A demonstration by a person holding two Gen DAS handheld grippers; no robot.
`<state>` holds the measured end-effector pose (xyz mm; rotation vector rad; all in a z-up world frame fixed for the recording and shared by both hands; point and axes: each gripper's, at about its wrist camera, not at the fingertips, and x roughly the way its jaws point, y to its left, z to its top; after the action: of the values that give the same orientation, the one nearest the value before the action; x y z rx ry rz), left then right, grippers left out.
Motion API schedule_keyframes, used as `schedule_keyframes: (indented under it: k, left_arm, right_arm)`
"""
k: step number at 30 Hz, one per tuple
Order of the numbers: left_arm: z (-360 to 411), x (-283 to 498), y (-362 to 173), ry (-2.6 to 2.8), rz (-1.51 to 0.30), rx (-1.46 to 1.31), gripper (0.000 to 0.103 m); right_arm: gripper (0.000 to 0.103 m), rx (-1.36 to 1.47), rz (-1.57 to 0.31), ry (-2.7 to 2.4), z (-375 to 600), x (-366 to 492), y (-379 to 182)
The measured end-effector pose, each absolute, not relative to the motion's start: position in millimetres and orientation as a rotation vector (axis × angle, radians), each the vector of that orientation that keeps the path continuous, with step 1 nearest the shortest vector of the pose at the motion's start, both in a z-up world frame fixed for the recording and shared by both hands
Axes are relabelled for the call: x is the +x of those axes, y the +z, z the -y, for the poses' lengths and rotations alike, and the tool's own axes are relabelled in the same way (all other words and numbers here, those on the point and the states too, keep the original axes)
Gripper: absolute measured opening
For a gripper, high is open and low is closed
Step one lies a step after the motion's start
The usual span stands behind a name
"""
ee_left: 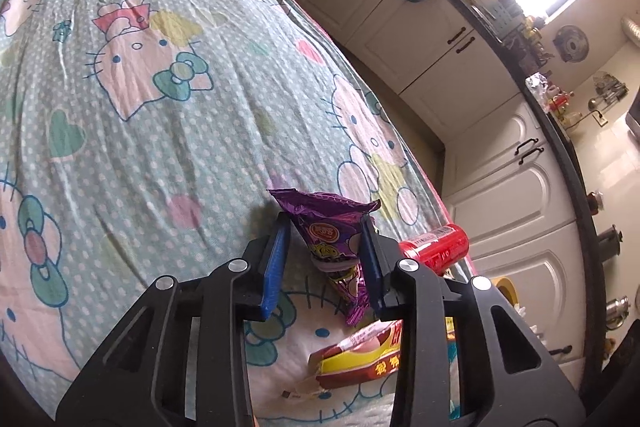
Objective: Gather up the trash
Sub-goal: 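Grasp the purple snack wrapper with the left tool while the right tool grasps the white glove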
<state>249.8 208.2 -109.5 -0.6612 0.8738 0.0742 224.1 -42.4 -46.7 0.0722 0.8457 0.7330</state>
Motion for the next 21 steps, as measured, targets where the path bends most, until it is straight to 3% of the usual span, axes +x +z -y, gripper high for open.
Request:
schedule_keyframes:
  k: [21]
  left_arm:
    - [-209.6, 152.8, -37.0, 0.107, -0.641, -0.517, 0.019]
  right_arm:
    - [0.009, 0.055, -0.725, 0.820, 32.5, 188.3, -13.0]
